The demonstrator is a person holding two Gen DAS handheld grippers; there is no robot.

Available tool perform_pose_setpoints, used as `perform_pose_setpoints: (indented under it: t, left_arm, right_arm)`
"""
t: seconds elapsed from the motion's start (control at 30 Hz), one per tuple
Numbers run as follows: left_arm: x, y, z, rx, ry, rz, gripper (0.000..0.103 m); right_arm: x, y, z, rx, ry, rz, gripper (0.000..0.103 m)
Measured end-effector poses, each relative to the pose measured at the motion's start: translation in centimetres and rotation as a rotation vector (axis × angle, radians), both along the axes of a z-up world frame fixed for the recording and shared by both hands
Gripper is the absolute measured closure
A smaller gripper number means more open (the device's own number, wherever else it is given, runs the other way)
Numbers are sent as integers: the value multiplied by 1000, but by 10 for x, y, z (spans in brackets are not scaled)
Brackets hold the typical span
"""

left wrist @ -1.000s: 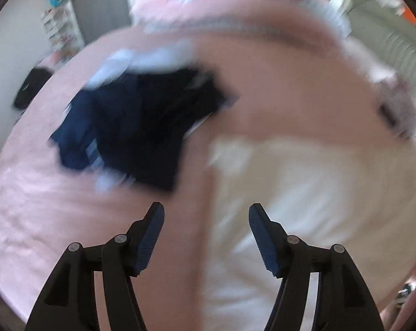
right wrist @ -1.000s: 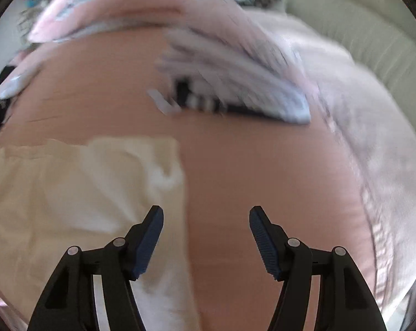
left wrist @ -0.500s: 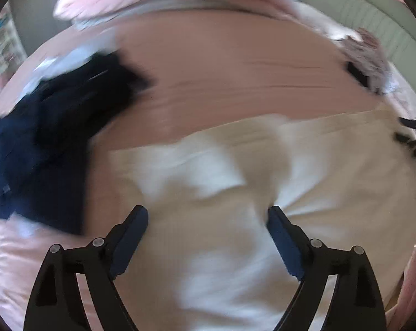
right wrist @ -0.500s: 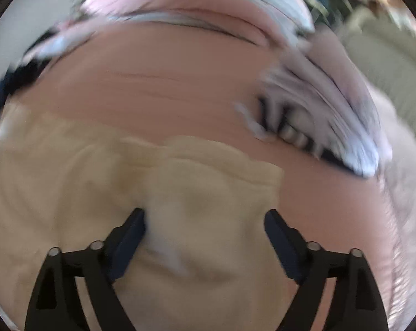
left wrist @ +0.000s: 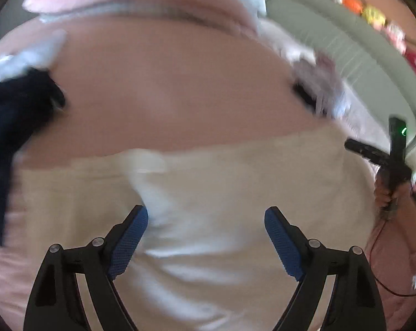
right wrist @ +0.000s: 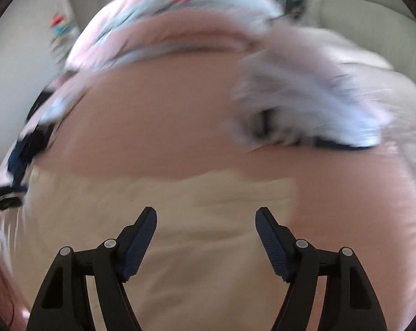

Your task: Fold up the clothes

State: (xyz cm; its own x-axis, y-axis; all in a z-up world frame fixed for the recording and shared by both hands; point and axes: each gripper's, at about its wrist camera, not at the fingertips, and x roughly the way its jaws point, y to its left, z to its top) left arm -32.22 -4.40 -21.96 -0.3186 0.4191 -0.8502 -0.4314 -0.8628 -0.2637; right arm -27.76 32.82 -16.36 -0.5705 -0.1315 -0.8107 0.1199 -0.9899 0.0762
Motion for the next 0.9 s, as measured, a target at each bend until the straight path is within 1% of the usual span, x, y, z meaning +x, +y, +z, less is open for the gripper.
perform_pose_setpoints:
  t: [0.03, 0.07, 0.1, 0.13, 0.17, 0.2, 0.23, 0.27, 0.33, 0.4, 0.43, 0.47, 0.5, 0.53, 0.57, 0.6, 0.63, 0.7, 0.73, 0.77, 0.8, 0.83, 0.87, 0.9]
  left_arm:
    - [-4, 2, -2, -14, 7, -8, 20]
    - [-4, -3, -2, -29, 19, 5, 22]
    - [-1, -10, 0, -72, 27, 41, 22]
    - [-3, -24, 1, -126, 25, 88, 22]
    - [-7, -41, 2, -151, 14, 150, 22]
    - [-11, -59, 3, -163, 2, 218, 24]
    - [-13, -72, 7, -189, 12, 283, 28]
    - [-10, -75, 14, -186, 44, 295, 28]
    - [-3, -71, 24, -159, 109, 276, 28]
    - [2, -60, 24, -159, 152, 267, 28]
    - [5, -55, 23, -159, 173, 262, 28]
    - [12, -67, 25, -108, 174, 244, 28]
    - [21, -82, 24, -45, 164, 215, 28]
    - [20, -87, 21, -5, 140, 174, 28]
    - [13, -89, 17, 25, 109, 128, 28]
    - [8, -85, 12, 34, 82, 90, 28]
    - [0, -83, 8, 25, 72, 70, 26]
    - [-17, -83, 0, -3, 65, 45, 25]
    - [-24, -87, -1, -68, 85, 76, 25]
    - [-31, -93, 0, -158, 115, 129, 26]
    - [-37, -99, 1, -248, 146, 182, 26]
    - [-43, -109, 1, -322, 161, 248, 26]
    - [-45, -118, 5, -307, 163, 295, 26]
    - [-44, -125, 10, -252, 161, 329, 26]
  right_arm:
    - [-1, -7, -7, 23, -21, 27, 29]
    - [-2, -15, -14, 46, -43, 54, 29]
    - [-3, -22, -21, 70, -64, 82, 29]
    - [-4, -16, -21, 45, -76, 71, 27]
    - [-5, -9, -19, 17, -88, 57, 26]
    - [-5, -2, -17, 13, -87, 25, 26]
    - [-4, 1, -12, 56, -67, -10, 26]
    - [-3, 4, -8, 102, -45, -46, 26]
    - [6, -13, 12, 119, 17, -18, 27]
    - [10, -48, 29, 67, 46, 95, 27]
    - [12, -74, 34, 61, 51, 151, 27]
    - [14, -101, 39, 58, 54, 207, 26]
    - [16, -137, 41, 51, 46, 280, 26]
    - [15, -162, 36, 27, 26, 352, 26]
    - [14, -191, 31, 5, 8, 419, 26]
    - [11, -216, 22, 6, -7, 462, 27]
    - [7, -240, 14, 8, -22, 502, 27]
    - [-6, -272, -13, 42, -69, 533, 27]
    - [-8, -279, -24, 79, -78, 528, 27]
    - [-9, -285, -34, 117, -86, 521, 26]
    - [-13, -280, -35, 130, -74, 498, 24]
    - [-17, -275, -36, 142, -61, 474, 24]
    - [-20, -269, -37, 153, -47, 450, 23]
    - [-25, -257, -34, 172, -39, 388, 23]
